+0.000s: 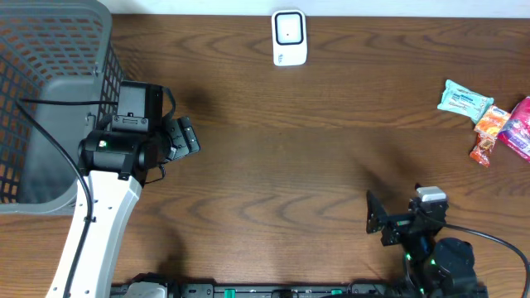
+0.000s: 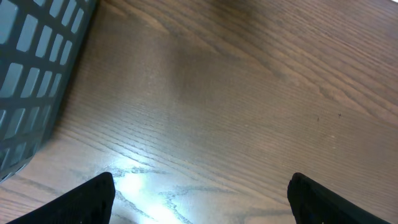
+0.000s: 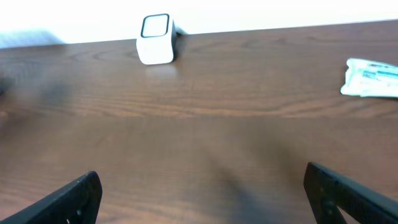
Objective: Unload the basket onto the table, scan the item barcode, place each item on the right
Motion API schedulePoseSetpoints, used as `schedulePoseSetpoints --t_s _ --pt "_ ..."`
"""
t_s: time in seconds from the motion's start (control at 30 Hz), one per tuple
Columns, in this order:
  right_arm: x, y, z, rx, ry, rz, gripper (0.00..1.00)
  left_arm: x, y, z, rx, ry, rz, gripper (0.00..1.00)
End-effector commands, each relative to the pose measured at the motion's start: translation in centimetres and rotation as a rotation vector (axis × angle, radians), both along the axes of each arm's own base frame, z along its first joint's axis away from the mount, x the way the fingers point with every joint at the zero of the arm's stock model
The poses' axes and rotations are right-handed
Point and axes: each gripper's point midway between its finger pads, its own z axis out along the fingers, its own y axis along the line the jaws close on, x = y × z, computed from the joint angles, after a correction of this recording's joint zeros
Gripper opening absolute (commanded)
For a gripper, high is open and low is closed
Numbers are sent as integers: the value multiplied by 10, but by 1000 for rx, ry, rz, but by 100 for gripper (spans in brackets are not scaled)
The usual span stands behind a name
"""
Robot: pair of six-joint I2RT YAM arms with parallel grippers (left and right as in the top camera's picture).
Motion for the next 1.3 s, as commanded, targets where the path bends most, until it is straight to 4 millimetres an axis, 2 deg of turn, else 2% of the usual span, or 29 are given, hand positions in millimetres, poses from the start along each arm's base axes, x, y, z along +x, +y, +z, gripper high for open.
schedulePoseSetpoints --t_s 0.0,0.17,0.37,0.53,0.73,0.87,0.93,1.03,1.27 --pt "9 2 -10 -14 -29 7 99 0 4 1 10 -5 12 89" --pt "24 7 -15 13 -111 30 99 0 4 1 10 -5 12 89" --pt "33 9 -13 30 -196 46 99 0 4 1 10 -5 12 89" --pt "37 0 -12 21 -219 -6 99 0 4 1 10 -5 12 89" --pt "42 -14 2 17 -299 -92 99 0 4 1 10 -5 12 89" --pt "42 -14 -3 12 -281 -94 99 0 4 1 10 -5 12 89" --pt "41 -15 -14 -3 -237 -92 99 0 4 1 10 -5 12 89" --pt "40 -9 -15 -60 -242 -52 99 0 4 1 10 -5 12 89" --pt "40 -8 -15 -63 -243 -44 99 0 4 1 10 -5 12 89"
